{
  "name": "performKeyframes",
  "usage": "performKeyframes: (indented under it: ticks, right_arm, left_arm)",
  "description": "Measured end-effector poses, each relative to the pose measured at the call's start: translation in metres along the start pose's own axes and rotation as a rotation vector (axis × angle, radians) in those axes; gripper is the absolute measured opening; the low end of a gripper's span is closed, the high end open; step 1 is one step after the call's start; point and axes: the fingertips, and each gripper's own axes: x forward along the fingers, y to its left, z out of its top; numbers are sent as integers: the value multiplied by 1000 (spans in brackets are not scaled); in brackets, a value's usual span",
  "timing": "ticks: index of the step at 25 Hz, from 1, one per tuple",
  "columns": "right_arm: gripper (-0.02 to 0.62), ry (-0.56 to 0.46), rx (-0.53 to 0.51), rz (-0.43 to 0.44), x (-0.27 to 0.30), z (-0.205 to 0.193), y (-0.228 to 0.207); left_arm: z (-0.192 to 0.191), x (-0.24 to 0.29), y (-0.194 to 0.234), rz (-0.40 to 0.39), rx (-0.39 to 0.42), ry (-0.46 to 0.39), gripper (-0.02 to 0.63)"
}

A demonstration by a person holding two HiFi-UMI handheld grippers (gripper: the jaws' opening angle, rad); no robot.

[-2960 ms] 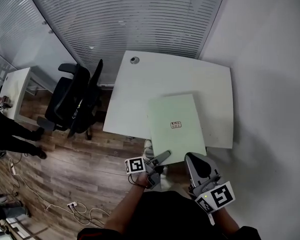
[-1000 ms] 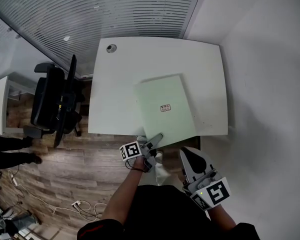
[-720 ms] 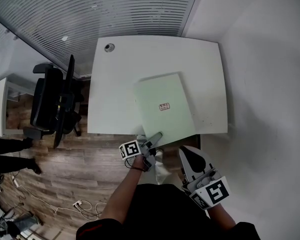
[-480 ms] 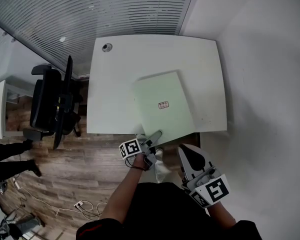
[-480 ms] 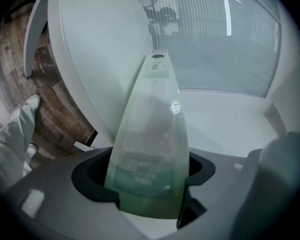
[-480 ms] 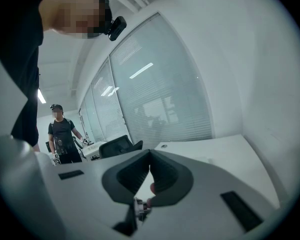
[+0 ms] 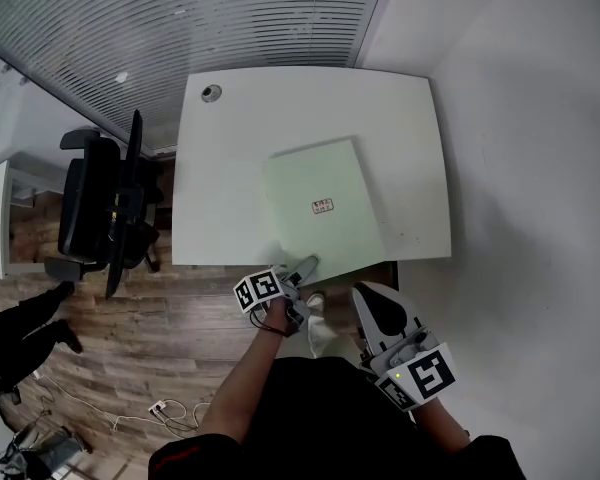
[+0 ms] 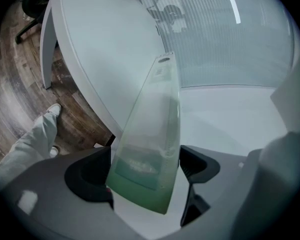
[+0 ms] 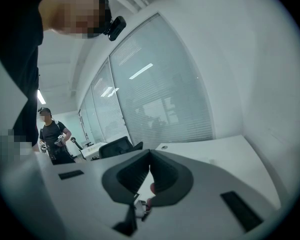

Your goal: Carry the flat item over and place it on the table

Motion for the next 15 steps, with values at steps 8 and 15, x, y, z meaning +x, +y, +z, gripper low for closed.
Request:
performKeyframes:
  ticks: [8, 15]
  right_arm:
    - [0, -19, -1, 0, 3, 10, 3]
    - [0, -35, -4, -4, 4, 17, 2]
  left_arm:
    - [2, 4, -1, 150, 24, 3, 443]
    - [8, 8, -6, 239, 63, 10, 449]
